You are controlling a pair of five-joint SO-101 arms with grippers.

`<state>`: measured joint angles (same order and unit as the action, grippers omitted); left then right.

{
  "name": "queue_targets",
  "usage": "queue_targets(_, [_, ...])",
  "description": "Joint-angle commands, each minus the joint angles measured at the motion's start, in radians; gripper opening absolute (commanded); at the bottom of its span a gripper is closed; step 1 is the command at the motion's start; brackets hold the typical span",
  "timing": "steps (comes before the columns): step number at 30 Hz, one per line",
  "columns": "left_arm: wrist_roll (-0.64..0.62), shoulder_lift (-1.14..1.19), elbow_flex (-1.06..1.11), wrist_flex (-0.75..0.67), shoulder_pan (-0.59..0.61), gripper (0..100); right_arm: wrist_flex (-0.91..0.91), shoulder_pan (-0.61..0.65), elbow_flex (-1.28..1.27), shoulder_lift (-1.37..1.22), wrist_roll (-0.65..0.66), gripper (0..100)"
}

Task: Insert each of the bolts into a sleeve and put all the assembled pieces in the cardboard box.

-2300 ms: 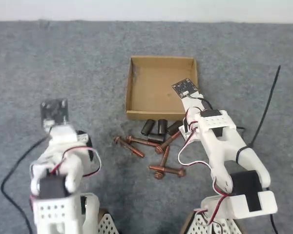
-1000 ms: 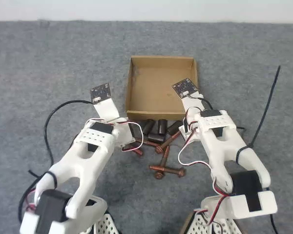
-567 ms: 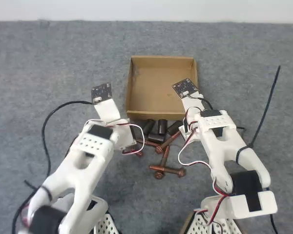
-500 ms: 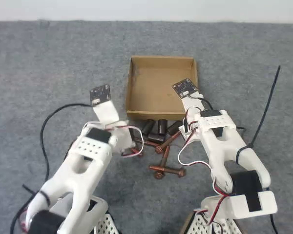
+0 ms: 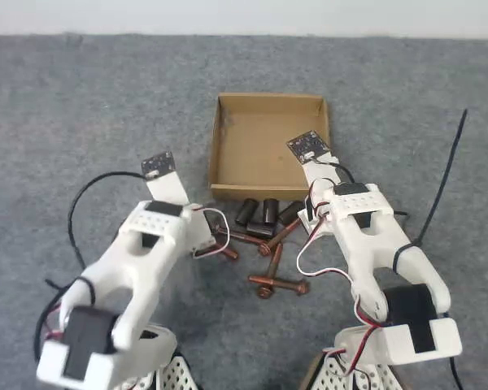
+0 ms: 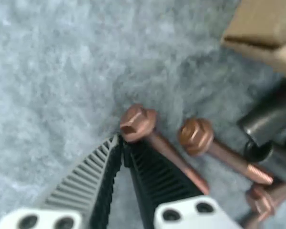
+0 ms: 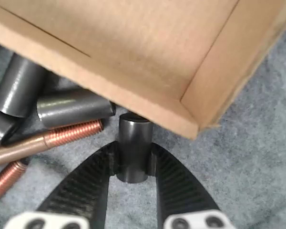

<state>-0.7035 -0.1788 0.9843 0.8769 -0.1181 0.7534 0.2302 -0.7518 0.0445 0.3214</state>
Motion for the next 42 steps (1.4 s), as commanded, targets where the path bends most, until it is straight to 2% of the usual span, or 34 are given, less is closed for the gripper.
queue_targets(1, [0.000, 0.057, -0.093, 0.002, 0.014, 2, -0.005, -0.008, 0.048, 0.002, -0.002, 0.6])
queue_targets(6, [0.000, 0.038, -0.101, 0.002, 0.011, 1, -0.005, -0.008, 0.048, 0.002, -0.002, 0.6])
queue_targets(11, [-0.003, -0.158, -0.024, 0.026, -0.054, 1, -0.005, -0.008, 0.048, 0.002, -0.002, 0.6])
queue_targets(16, [-0.006, -0.316, 0.071, -0.014, -0.083, 2, -0.004, -0.008, 0.048, 0.002, -0.002, 0.6])
queue_targets(24, [-0.046, -0.216, 0.044, -0.071, -0.043, 2, -0.004, -0.007, 0.048, 0.002, -0.002, 0.6])
queue_targets(31, [-0.051, -0.127, 0.016, -0.074, -0.049, 16, -0.002, -0.007, 0.048, 0.002, -0.002, 0.6])
queue_targets(42, [-0.097, -0.009, -0.035, -0.132, -0.021, 7, -0.001, -0.007, 0.048, 0.002, -0.002, 0.6])
